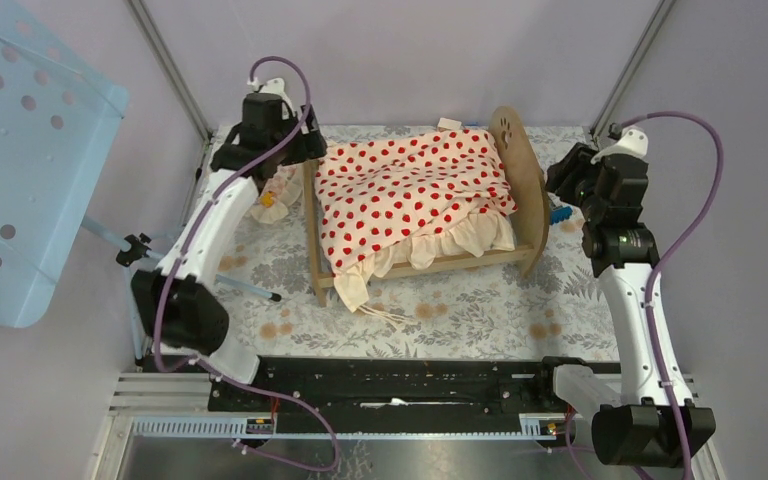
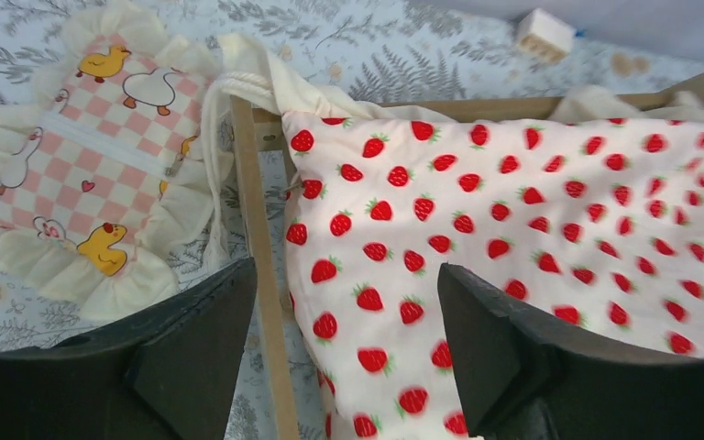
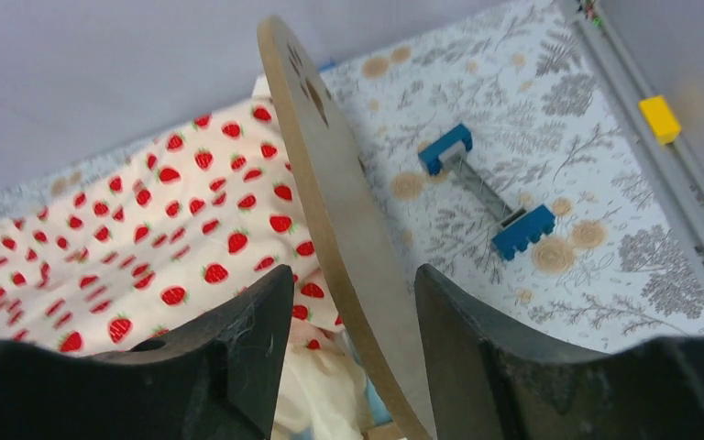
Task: Set up the pet bed
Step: Adjust the bed frame at the center of the board, then cross the ropes on the bed frame.
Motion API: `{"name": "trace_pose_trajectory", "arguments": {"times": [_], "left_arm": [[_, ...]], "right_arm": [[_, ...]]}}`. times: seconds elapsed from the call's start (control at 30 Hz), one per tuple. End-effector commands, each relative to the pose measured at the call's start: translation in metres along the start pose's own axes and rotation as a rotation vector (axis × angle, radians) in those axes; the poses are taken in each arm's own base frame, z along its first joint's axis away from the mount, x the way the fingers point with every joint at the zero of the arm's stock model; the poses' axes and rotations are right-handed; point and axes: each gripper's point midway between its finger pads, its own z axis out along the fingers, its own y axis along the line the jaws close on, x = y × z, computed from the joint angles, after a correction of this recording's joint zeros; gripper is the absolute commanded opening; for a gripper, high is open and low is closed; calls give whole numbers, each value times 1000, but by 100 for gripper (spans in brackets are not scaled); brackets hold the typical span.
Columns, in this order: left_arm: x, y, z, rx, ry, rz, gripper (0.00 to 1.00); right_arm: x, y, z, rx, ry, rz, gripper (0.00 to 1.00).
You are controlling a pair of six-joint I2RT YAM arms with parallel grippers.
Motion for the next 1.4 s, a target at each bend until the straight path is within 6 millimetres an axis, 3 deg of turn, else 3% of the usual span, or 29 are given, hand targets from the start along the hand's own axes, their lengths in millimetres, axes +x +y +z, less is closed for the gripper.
{"name": "trace_pose_trajectory", "arguments": {"times": [0.0, 0.1, 0.17, 0.43, 0.53, 0.63, 0.73, 0.83, 0.97, 1.13, 1.37], "left_arm": [[-8, -11, -54, 72, -67, -42, 77], [12, -26, -75, 170, -46, -67, 77], [22, -51, -87, 230, -43, -13, 77], [64, -204, -145, 465, -133, 354, 78], [90, -256, -150, 542, -143, 462, 78], [118, -300, -146, 592, -124, 556, 76], [143, -329, -131, 592, -123, 664, 75], [160, -349, -114, 590, -107, 728, 72], [181, -353, -81, 530, -93, 807, 72], [184, -333, -50, 361, -127, 883, 75], [177, -311, -39, 247, -189, 938, 78]], "right_arm": [[-42, -2, -22, 78, -77, 52, 59], [-44, 6, -26, 59, -26, 70, 59], [-45, 18, -30, 14, 9, 83, 59], [-27, 81, -59, -185, 167, 10, 66], [-29, 93, -76, -204, 164, 29, 66], [-48, 86, -95, -167, 80, 79, 66], [-68, 80, -116, -146, 9, 86, 67], [-84, 72, -135, -118, -53, 91, 68], [-96, 59, -155, -80, -125, 92, 70], [-95, 58, -158, -85, -118, 73, 72], [-85, 61, -150, -99, -94, 71, 72]]}}
